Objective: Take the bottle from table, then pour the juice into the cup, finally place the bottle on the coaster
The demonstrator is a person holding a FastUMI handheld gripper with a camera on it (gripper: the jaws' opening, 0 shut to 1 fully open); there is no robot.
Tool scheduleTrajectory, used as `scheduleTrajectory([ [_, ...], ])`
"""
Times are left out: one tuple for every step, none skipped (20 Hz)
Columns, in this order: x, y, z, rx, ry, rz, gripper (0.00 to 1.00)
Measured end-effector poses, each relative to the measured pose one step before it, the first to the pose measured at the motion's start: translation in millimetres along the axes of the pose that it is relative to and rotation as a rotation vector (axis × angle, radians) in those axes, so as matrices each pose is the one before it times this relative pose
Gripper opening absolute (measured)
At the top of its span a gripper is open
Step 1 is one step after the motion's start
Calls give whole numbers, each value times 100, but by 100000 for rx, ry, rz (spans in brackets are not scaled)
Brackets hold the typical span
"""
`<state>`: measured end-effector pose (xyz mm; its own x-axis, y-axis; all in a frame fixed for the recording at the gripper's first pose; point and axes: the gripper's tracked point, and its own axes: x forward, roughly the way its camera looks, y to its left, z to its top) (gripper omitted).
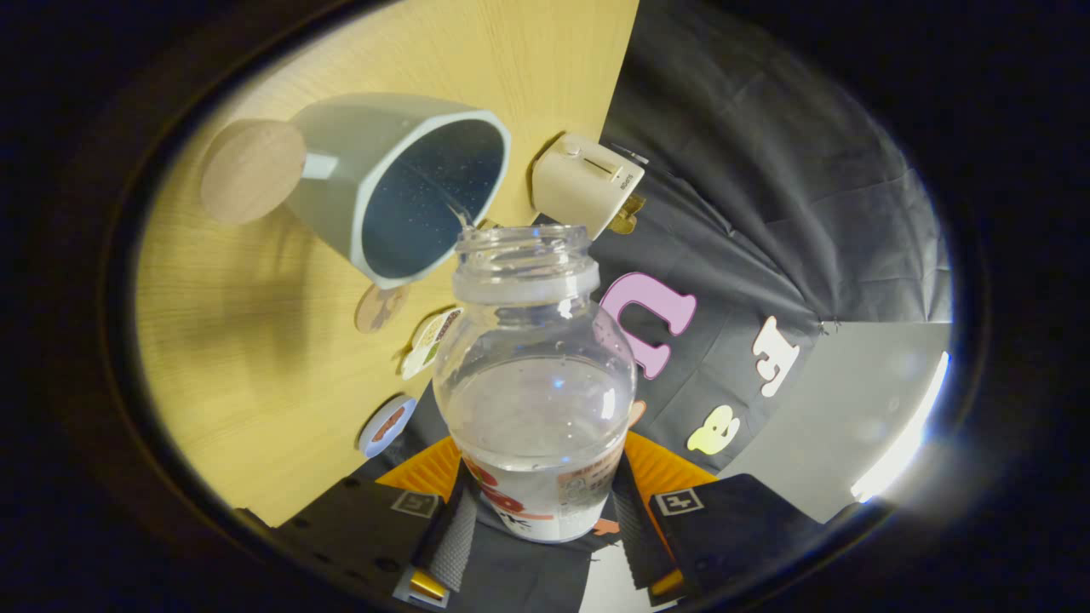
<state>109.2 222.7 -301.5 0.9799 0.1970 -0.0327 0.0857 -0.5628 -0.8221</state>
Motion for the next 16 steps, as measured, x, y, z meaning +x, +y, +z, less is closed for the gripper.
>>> scheduleTrajectory([
  [-65, 373, -202, 2012, 435, 1350, 76],
  [-112, 410, -174, 2947, 697, 1972, 76],
  [89, 610, -253, 4348, 1210, 2808, 76],
  [-27, 573, -365, 5572, 1472, 3126, 76],
  [38, 632, -319, 6067, 1621, 3415, 76],
  [-96, 414, -251, 6461, 1883, 3232, 76],
  [274, 312, -252, 6675, 1807, 2928, 76],
  [52, 396, -225, 6877, 1484, 2862, 76],
  [221, 459, -63, 7053, 1394, 3332, 76],
  [40, 593, -83, 7598, 1189, 4242, 76],
  [54, 871, -373, 8980, 2095, 5453, 76],
  [20, 1040, -227, 10477, 2074, 6157, 76],
  [-10, 920, -335, 10593, 2588, 6001, 76],
  [169, 758, -409, 9170, 2705, 5047, 76],
  [344, 324, -403, 7149, 2514, 3187, 76],
  [376, 70, -219, 6091, 1627, 2258, 76],
])
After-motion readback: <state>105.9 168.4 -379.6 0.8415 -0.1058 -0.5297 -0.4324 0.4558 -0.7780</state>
